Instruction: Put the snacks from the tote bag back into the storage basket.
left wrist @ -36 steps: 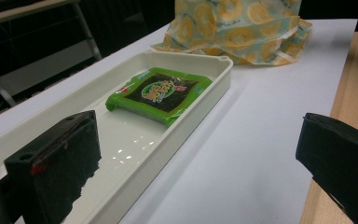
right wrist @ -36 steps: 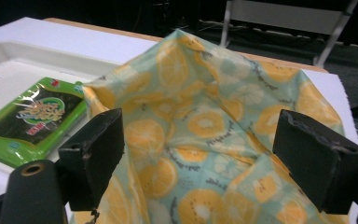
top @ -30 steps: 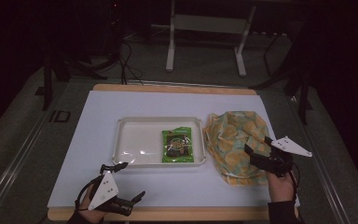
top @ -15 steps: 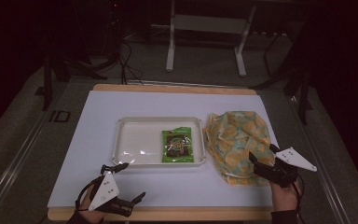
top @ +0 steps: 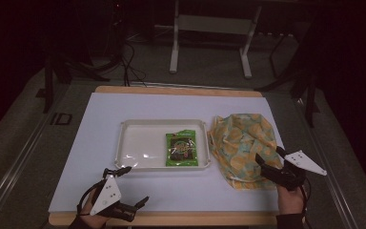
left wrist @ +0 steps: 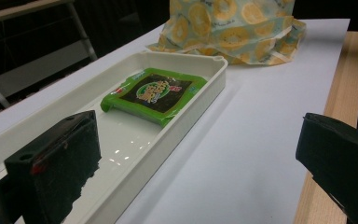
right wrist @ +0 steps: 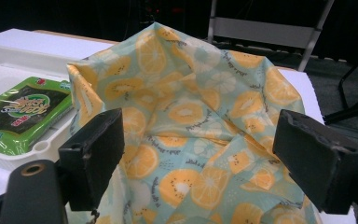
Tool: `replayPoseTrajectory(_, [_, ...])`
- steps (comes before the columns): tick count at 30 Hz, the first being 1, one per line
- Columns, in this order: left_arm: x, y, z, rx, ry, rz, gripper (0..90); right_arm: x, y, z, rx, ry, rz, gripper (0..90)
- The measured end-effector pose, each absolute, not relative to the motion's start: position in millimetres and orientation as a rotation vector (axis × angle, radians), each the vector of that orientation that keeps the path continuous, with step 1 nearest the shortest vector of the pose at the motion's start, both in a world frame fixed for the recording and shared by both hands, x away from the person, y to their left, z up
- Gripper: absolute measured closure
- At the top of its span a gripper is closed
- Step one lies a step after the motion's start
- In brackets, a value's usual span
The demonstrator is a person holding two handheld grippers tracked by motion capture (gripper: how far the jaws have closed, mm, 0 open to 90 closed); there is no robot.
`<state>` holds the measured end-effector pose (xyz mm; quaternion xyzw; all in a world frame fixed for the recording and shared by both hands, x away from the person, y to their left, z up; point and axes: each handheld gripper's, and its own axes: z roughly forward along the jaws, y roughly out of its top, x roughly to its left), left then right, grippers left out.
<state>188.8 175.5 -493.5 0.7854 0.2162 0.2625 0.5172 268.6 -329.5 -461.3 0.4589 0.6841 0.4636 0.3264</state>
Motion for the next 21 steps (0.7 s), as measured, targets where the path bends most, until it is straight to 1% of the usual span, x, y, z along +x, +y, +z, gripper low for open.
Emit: replayPoseTrajectory(21, [189.7, 175.8, -493.4, 1.886, 0.520, 0.628, 0.4, 271.1, -327.7, -463.4, 1.193, 1.781, 1.204, 16.3])
